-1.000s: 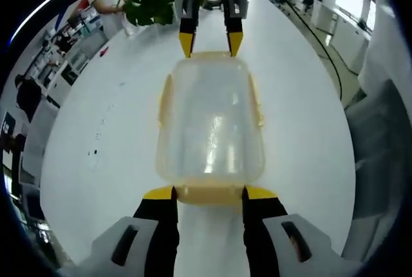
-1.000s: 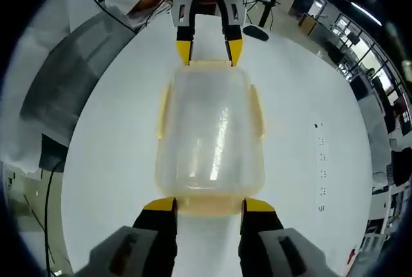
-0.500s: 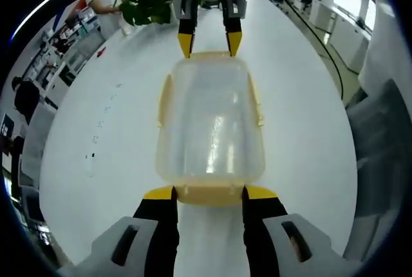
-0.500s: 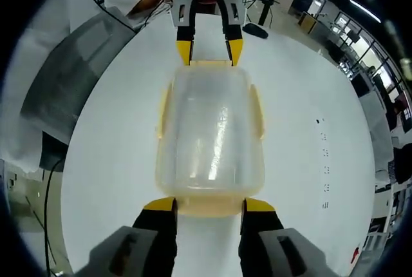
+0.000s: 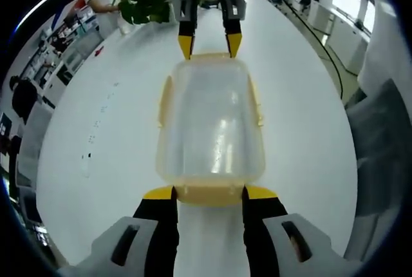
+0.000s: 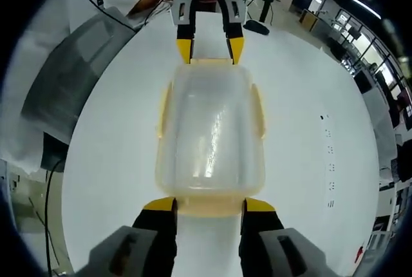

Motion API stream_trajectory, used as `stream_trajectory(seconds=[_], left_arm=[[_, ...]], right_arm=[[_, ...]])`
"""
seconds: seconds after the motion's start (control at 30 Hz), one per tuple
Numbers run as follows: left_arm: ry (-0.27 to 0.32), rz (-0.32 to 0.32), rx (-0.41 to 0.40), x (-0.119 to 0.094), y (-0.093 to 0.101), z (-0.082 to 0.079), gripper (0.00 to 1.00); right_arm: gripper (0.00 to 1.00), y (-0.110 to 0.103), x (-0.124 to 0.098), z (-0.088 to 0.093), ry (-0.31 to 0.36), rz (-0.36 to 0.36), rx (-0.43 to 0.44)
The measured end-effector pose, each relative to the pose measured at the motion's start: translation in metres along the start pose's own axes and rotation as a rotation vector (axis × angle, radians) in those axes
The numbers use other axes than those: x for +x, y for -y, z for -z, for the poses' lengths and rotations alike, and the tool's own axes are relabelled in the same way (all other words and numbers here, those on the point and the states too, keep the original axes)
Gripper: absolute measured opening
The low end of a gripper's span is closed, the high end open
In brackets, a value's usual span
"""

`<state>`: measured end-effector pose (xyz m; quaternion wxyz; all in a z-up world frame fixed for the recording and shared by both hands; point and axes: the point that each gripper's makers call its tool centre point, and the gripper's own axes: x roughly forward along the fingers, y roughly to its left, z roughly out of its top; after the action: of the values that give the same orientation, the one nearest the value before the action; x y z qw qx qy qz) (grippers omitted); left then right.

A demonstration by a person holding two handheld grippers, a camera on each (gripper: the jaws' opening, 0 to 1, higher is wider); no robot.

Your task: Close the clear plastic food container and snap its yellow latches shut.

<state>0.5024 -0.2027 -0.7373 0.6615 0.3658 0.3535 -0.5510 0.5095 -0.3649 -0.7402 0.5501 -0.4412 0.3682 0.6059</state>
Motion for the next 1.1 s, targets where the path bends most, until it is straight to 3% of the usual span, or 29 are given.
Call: stream_trajectory(seconds=[0.47, 0.67, 1.1], left_arm=[[0.002, -0.013, 0.053, 0.001, -0.001, 0.002, 0.38], [-0.007, -0.019, 0.047, -0.003, -0.003, 0.008, 0.46], [-0.015, -0.030, 0.002, -0.011, 0.004, 0.018, 0.42]], right_arm=[[0.38, 0.002, 0.002, 0.000, 0.020, 0.004, -0.013], [0.44, 0.003, -0.001, -0.001, 0.026, 0.007, -0.011], [0.45, -0.005, -0.009, 0.009, 0.013, 0.018, 0.020]])
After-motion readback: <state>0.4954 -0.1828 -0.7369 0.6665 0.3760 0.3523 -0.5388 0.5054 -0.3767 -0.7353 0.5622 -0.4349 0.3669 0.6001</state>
